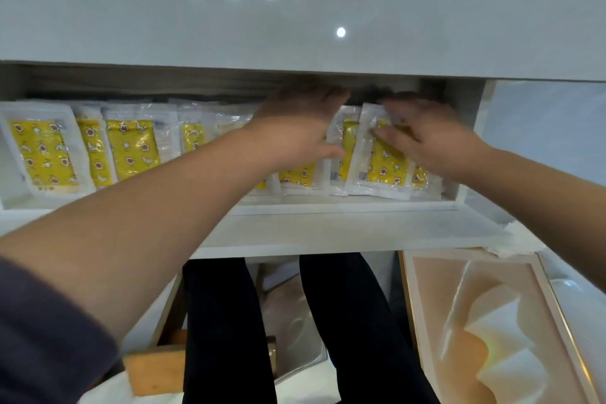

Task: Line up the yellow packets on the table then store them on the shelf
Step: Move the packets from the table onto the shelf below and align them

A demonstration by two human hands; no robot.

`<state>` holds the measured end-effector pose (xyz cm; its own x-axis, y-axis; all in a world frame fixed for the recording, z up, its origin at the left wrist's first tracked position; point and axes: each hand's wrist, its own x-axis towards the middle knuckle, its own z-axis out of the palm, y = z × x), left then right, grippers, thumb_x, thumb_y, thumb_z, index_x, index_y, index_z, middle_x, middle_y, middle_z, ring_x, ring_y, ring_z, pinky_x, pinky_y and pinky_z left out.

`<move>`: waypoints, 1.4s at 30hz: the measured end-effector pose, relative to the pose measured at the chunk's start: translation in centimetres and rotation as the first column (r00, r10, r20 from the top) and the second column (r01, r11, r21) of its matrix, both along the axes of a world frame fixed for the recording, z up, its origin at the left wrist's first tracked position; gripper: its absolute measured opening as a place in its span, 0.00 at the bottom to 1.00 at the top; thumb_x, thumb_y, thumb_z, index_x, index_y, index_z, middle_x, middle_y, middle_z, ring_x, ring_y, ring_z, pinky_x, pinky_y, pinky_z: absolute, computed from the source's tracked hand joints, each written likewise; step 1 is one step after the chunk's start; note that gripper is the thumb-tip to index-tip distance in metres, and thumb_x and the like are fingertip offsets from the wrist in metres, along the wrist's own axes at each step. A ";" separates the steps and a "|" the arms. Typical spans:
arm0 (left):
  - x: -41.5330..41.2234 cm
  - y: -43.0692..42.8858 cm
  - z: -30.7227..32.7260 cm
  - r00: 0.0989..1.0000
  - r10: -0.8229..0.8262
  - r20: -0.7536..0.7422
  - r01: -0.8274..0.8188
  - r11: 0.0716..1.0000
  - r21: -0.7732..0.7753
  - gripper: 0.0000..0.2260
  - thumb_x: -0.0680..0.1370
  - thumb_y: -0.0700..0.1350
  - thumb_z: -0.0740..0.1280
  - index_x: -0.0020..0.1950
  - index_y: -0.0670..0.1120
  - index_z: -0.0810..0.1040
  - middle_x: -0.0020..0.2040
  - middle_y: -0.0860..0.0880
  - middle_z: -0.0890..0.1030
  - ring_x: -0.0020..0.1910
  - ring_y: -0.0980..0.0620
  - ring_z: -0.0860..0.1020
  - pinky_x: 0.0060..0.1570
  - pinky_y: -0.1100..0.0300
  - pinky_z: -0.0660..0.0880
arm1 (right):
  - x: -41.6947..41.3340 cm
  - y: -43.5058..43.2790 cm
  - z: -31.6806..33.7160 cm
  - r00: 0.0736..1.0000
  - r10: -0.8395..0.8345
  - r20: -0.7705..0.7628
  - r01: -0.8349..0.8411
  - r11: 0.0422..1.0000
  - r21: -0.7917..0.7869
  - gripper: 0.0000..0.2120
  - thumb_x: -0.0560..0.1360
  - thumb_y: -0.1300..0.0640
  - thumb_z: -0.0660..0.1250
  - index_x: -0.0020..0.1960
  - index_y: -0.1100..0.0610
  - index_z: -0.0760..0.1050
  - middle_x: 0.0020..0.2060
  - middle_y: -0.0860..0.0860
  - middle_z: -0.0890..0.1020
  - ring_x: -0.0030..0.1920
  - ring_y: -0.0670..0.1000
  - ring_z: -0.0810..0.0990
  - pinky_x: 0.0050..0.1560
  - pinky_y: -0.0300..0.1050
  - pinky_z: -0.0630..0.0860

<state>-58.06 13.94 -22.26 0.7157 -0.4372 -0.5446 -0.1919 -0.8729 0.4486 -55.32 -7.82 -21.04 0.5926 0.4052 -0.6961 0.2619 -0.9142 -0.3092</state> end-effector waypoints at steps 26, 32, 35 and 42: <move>-1.9 -0.2 -4.8 0.932 0.107 0.347 -0.144 0.986 0.084 0.22 0.79 0.57 0.56 0.53 0.39 0.77 0.48 0.39 0.78 0.46 0.38 0.76 0.45 0.50 0.70 | -0.9 2.7 -4.4 0.952 0.175 0.253 -0.170 0.985 -0.042 0.24 0.80 0.43 0.48 0.60 0.59 0.73 0.55 0.58 0.78 0.53 0.60 0.76 0.53 0.51 0.69; -2.3 -0.3 -4.8 0.944 0.139 0.299 -0.156 0.987 0.031 0.20 0.78 0.55 0.55 0.51 0.39 0.76 0.48 0.39 0.78 0.47 0.38 0.76 0.44 0.50 0.70 | -1.3 2.9 -4.5 0.962 0.143 0.234 -0.138 0.990 -0.039 0.28 0.77 0.42 0.43 0.57 0.60 0.73 0.51 0.58 0.79 0.50 0.60 0.76 0.51 0.51 0.68; -2.3 -0.2 -4.9 0.944 0.139 0.300 -0.151 0.988 0.015 0.20 0.78 0.54 0.56 0.50 0.39 0.76 0.47 0.39 0.79 0.47 0.38 0.77 0.45 0.50 0.70 | -1.5 2.8 -4.5 0.958 0.153 0.241 -0.148 0.988 -0.038 0.26 0.78 0.43 0.44 0.57 0.59 0.73 0.52 0.58 0.78 0.50 0.60 0.76 0.52 0.51 0.68; -1.8 0.1 -3.6 0.959 0.202 0.199 -0.217 0.974 0.060 0.29 0.75 0.64 0.50 0.62 0.44 0.73 0.58 0.43 0.77 0.58 0.40 0.73 0.57 0.48 0.66 | -0.9 1.8 -2.9 0.979 0.040 0.199 -0.038 0.999 -0.010 0.27 0.79 0.41 0.47 0.70 0.54 0.68 0.65 0.55 0.74 0.65 0.59 0.70 0.64 0.55 0.66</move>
